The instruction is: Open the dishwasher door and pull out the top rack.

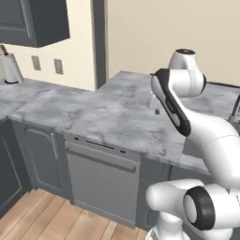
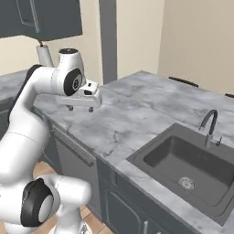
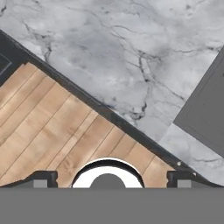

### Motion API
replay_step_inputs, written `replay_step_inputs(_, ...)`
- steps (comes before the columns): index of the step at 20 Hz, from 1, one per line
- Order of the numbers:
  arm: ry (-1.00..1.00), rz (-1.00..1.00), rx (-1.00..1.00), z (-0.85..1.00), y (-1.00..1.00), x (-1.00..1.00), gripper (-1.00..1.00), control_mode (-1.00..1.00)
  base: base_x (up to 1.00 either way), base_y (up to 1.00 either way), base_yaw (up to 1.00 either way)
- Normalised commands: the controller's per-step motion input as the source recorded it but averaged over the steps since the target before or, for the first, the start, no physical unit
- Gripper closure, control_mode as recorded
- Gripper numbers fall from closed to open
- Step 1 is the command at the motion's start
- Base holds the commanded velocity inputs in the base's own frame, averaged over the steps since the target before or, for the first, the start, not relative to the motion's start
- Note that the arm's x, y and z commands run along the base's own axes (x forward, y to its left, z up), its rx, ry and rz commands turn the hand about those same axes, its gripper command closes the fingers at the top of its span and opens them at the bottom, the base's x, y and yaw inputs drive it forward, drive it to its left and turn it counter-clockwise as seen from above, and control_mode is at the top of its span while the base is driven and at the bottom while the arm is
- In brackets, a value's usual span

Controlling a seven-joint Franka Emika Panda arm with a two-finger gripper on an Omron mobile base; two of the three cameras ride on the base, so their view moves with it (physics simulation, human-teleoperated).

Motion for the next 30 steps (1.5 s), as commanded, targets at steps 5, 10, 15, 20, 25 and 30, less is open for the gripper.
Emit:
replay_step_inputs(5,0.00,0.00,0.00,0.00,0.00,0.00,-1.00,1.00,0.38,-0.07,0.36)
replay_step_inputs(10,0.00,0.00,0.00,0.00,0.00,0.00,-1.00,1.00,0.30,-0.21,0.37)
replay_step_inputs(15,0.00,0.00,0.00,0.00,0.00,0.00,-1.00,1.00,0.36,-0.22,0.36)
replay_step_inputs(20,0.00,0.00,0.00,0.00,0.00,0.00,-1.00,1.00,0.02,-0.47,0.36)
replay_step_inputs(25,0.00,0.00,0.00,0.00,0.00,0.00,-1.00,1.00,0.04,-0.41,0.30)
replay_step_inputs(30,0.00,0.00,0.00,0.00,0.00,0.00,-1.00,1.00,0.00,-0.38,0.19)
